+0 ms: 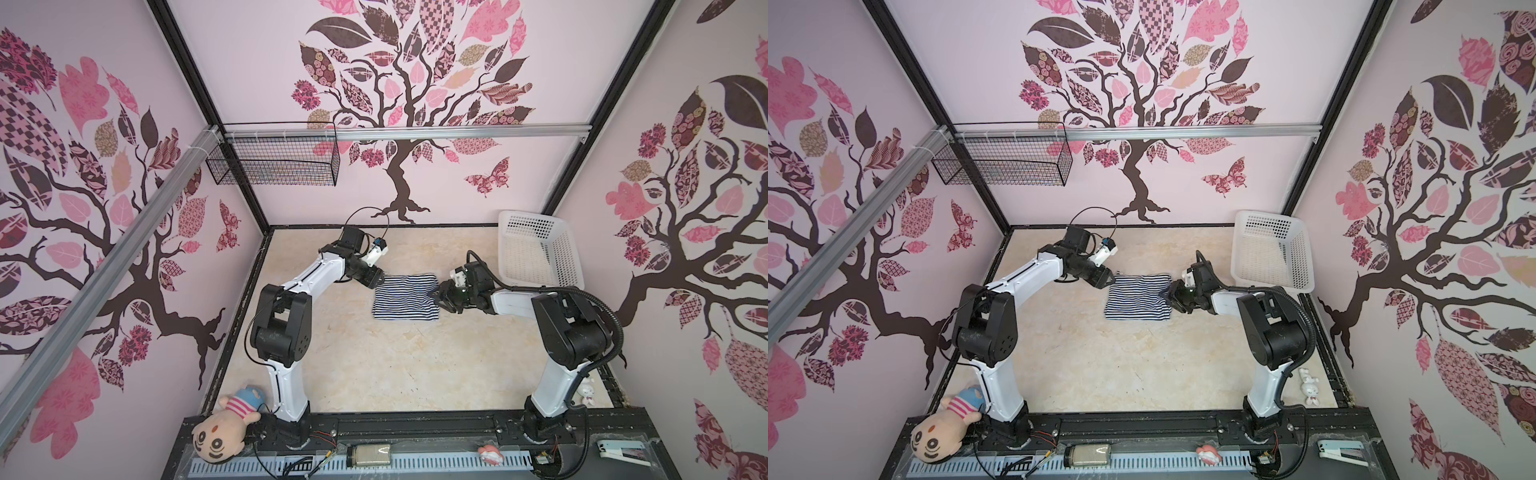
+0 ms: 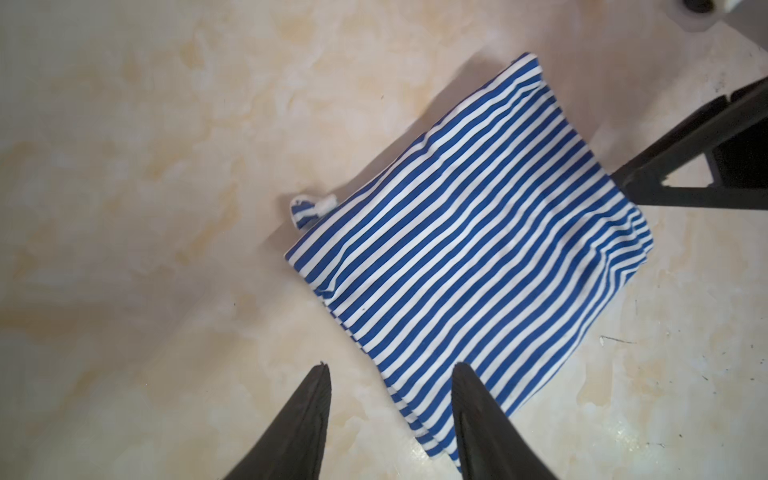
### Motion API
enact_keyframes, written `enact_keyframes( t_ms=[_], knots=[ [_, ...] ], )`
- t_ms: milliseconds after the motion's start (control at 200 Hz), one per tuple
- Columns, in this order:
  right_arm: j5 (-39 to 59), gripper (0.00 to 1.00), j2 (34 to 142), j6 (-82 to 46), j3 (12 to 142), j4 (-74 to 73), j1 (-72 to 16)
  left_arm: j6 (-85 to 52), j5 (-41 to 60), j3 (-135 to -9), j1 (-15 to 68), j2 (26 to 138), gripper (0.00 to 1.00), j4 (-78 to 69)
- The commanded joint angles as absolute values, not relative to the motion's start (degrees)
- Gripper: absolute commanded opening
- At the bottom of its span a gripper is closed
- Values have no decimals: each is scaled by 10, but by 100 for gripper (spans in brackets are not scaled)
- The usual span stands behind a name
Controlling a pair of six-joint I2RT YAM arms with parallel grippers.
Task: Fold and stack the tank tops
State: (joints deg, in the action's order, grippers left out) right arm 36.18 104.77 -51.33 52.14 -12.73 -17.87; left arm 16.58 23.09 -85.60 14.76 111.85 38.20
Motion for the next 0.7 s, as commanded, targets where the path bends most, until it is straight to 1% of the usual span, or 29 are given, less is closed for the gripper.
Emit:
enact_keyframes(
  t_ms=[0, 110, 335, 560, 696],
  knots=[
    [365, 47, 1048, -501, 537, -125, -181, 124, 327, -872, 108, 1151, 52, 414],
    [334, 47, 1025, -477, 539, -84, -181, 108, 354, -887, 86, 1180, 52, 428],
    [261, 48, 981, -430, 566, 11, -181, 103, 406, -897, 85, 1224, 52, 458],
    [256, 49, 972, -425, 564, 19, -181, 90, 392, -885, 90, 1237, 53, 449],
    [296, 48, 988, -433, 567, -7, -184, 89, 371, -883, 101, 1238, 54, 449]
  ],
)
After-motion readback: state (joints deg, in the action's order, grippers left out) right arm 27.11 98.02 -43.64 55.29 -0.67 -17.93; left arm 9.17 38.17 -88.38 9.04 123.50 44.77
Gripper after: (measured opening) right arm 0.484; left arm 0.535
